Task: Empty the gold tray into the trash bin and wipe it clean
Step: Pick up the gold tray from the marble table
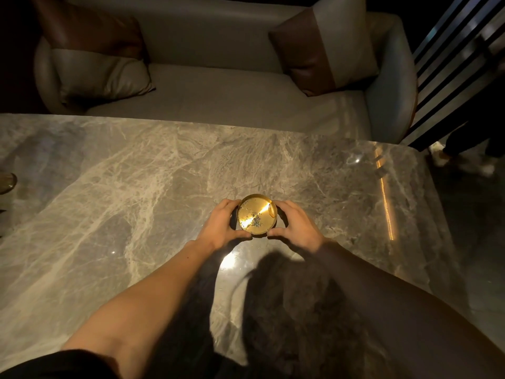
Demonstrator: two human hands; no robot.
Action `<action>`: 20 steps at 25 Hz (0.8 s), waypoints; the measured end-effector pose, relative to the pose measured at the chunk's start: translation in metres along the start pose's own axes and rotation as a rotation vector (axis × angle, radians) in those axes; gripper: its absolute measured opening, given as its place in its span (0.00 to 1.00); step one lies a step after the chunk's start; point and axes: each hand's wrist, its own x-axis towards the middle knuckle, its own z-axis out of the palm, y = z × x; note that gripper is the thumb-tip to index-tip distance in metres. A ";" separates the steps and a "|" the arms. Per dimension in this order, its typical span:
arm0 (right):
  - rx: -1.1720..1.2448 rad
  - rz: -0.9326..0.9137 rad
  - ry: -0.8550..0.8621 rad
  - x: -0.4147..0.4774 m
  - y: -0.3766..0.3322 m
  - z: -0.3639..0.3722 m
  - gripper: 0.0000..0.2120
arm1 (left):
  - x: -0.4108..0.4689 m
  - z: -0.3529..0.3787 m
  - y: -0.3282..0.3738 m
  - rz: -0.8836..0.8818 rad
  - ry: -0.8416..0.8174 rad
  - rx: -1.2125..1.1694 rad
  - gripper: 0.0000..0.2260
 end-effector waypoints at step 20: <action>0.112 -0.226 0.152 -0.071 -0.028 -0.094 0.40 | -0.043 -0.040 0.093 0.255 0.156 -0.074 0.40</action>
